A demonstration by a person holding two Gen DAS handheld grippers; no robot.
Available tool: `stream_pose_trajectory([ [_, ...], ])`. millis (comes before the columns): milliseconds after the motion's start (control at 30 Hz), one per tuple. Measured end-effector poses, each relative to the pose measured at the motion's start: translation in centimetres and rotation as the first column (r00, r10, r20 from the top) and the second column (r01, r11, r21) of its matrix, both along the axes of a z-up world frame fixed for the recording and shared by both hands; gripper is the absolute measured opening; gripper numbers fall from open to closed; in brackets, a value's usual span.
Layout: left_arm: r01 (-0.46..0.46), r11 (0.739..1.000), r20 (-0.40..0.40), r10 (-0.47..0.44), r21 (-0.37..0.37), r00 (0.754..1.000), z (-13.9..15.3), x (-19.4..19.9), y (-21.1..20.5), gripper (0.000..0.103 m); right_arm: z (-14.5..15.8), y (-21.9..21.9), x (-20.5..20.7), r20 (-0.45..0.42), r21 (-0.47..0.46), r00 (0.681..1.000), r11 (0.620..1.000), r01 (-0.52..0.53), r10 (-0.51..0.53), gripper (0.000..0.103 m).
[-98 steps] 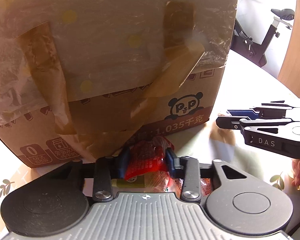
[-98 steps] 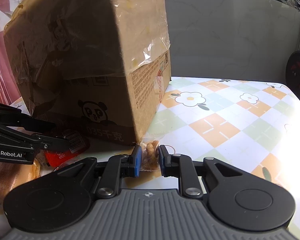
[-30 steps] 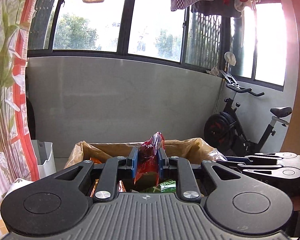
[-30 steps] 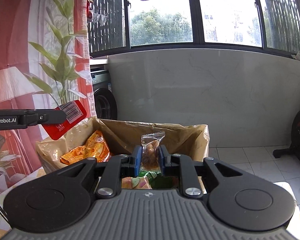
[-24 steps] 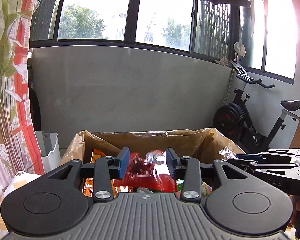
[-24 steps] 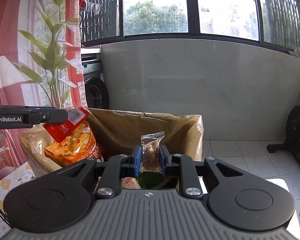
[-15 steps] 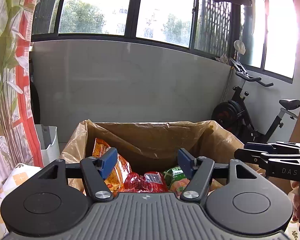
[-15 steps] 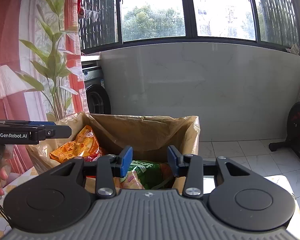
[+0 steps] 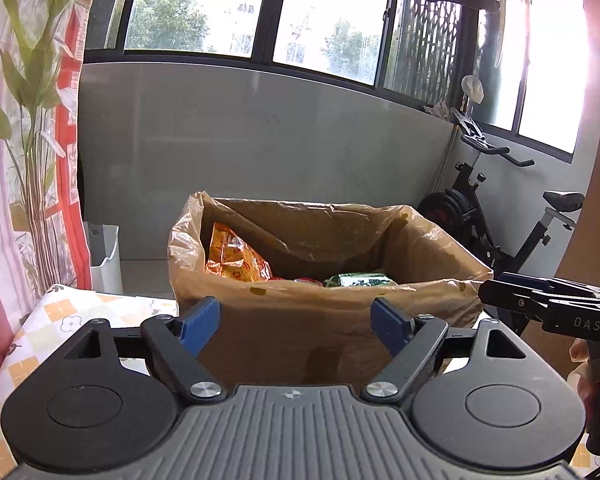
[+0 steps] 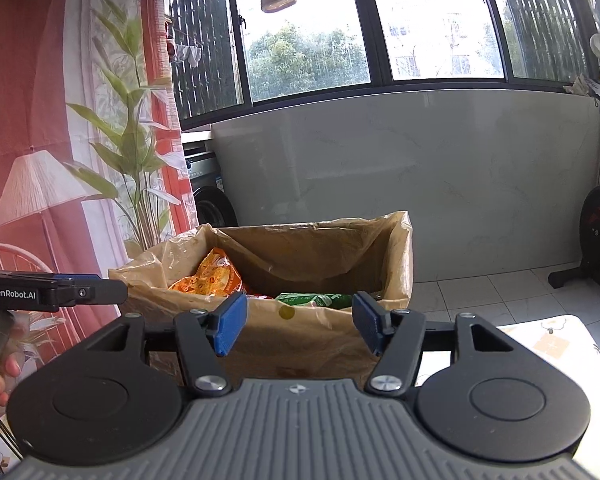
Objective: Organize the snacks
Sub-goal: 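Withdraw both open tools from the box back to the table snacks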
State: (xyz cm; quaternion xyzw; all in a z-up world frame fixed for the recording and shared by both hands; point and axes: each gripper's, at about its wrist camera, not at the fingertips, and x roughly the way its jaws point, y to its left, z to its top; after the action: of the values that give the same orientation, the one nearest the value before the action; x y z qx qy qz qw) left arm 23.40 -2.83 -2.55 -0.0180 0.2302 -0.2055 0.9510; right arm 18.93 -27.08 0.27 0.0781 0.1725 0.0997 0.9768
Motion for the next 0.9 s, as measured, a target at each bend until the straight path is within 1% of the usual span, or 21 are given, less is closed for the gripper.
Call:
stream_pose_trajectory([
  [67,-0.003,1.0,-0.016,0.003,-0.005,1.0,-0.8,-0.5,0.4,0.088,-0.7,0.2,-0.9,-0.004,0.006,1.0,1.0,0.011,-0.011,0.062],
  [167,-0.016,1.0,-0.036,0.016,-0.007,0.999,-2.2,-1.1,0.8,0.089,-1.8,0.5,-1.9,-0.018,0.015,1.0,1.0,0.023,-0.023,0.062],
  [267,-0.038,0.999,-0.052,0.038,-0.001,0.998,-3.4,-1.6,1.0,0.092,-3.6,1.2,-2.5,-0.053,0.006,0.998,1.0,0.025,-0.025,0.062],
  [333,-0.053,0.999,-0.083,0.053,0.0,0.995,-4.6,-1.8,1.1,0.093,-5.2,1.6,-2.6,-0.098,0.001,0.995,1.0,0.021,-0.02,0.062],
  [400,-0.069,0.997,-0.105,0.071,0.017,0.992,-5.5,-1.8,1.1,0.093,-6.9,2.1,-2.5,-0.148,0.0,0.989,1.0,0.016,-0.016,0.062],
  [467,-0.096,0.995,-0.104,0.099,0.033,0.99,-6.0,-1.9,1.2,0.093,-8.6,2.4,-2.5,-0.192,-0.015,0.981,1.0,0.022,-0.024,0.062],
  [533,-0.118,0.993,-0.115,0.12,0.023,0.986,-6.6,-1.9,1.5,0.093,-10.0,2.7,-2.3,-0.24,-0.03,0.97,0.999,0.025,-0.031,0.062],
  [600,-0.121,0.992,-0.135,0.122,0.016,0.983,-7.0,-2.0,1.4,0.093,-11.2,2.8,-2.2,-0.277,-0.05,0.96,0.998,0.023,-0.036,0.062],
  [733,-0.103,0.994,-0.16,0.107,0.033,0.981,-8.0,-2.1,0.8,0.093,-13.6,3.1,-2.4,-0.338,-0.084,0.94,0.996,0.005,-0.033,0.062],
  [800,-0.097,0.994,-0.17,0.103,0.043,0.98,-8.3,-2.0,0.4,0.093,-14.2,3.4,-2.5,-0.359,-0.097,0.933,0.995,-0.009,-0.026,0.062],
  [900,-0.085,0.996,-0.182,0.091,0.042,0.979,-8.8,-1.9,0.2,0.093,-14.8,4.2,-2.9,-0.373,-0.098,0.928,0.994,-0.057,0.017,0.062],
])
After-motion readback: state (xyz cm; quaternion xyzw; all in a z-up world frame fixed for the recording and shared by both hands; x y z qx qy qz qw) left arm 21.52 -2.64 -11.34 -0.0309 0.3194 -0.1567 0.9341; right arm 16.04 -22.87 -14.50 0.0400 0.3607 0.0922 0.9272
